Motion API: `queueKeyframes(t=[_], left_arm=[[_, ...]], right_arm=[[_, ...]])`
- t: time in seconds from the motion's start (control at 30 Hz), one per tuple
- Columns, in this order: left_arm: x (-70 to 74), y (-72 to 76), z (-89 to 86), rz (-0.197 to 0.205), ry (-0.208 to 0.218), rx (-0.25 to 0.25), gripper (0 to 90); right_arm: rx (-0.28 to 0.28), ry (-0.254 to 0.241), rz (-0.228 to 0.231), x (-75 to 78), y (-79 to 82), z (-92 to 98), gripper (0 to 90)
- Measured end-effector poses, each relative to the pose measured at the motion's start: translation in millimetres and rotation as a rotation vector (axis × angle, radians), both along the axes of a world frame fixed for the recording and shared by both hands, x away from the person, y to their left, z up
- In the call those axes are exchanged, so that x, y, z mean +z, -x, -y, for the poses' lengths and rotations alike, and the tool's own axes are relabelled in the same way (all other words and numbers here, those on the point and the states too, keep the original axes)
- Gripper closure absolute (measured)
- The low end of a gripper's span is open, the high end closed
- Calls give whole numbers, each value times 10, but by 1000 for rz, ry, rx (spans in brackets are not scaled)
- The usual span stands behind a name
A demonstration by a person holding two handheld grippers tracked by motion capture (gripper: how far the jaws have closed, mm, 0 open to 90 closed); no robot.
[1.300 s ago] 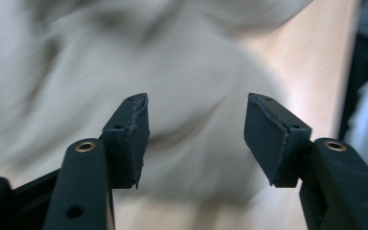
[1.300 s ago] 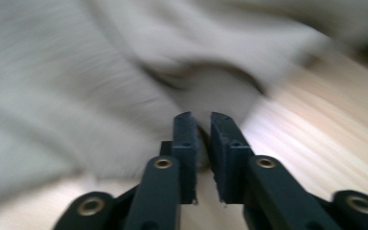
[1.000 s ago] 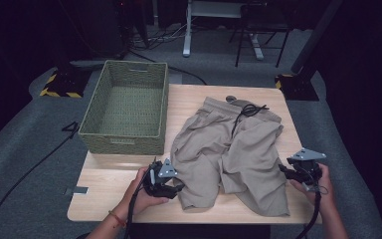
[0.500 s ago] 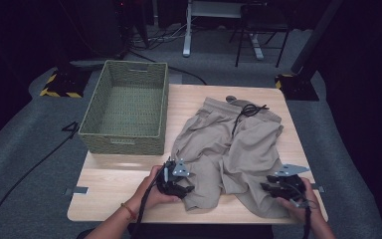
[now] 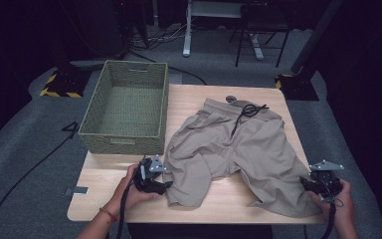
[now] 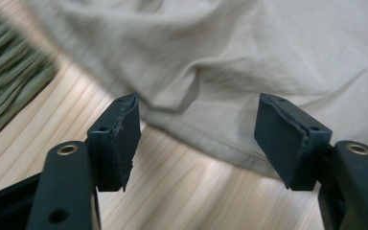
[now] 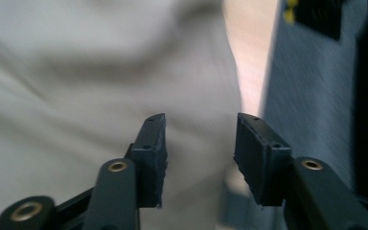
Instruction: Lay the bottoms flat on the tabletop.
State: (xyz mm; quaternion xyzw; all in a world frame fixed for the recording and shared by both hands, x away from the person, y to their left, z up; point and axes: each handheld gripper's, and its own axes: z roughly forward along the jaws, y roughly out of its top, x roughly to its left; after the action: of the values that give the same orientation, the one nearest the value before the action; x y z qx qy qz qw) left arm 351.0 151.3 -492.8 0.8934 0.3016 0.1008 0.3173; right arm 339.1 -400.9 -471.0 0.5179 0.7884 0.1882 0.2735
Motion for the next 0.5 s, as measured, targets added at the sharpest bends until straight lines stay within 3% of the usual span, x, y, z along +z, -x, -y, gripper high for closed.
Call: queueKeyframes(t=[0.03,0.1,0.13,0.2,0.23,0.3,0.33,0.4,0.5], left_arm=[[-10,11,-36,-2,11,-5,325],[-11,16,-37,-1,10,-6,323],[-9,21,-30,-2,8,-6,323],[-14,28,-13,3,13,-17,321],[-28,39,2,12,24,-27,315],[-33,56,3,18,25,-27,316],[-33,56,3,18,25,-27,315],[-36,64,-16,29,26,-44,314],[-40,62,-122,18,31,-21,309]], right_arm=[[104,-88,57,87,-4,-153,516],[259,-175,78,145,-8,-400,484],[259,-175,78,145,-8,-400,484],[372,-229,59,158,-54,-670,470],[445,-232,28,115,-135,-925,458],[482,-219,-7,33,-216,-1125,461],[482,-219,-7,33,-216,-1125,461],[515,-186,-37,-64,-263,-1279,467],[500,-158,-55,-115,-265,-1239,463]])
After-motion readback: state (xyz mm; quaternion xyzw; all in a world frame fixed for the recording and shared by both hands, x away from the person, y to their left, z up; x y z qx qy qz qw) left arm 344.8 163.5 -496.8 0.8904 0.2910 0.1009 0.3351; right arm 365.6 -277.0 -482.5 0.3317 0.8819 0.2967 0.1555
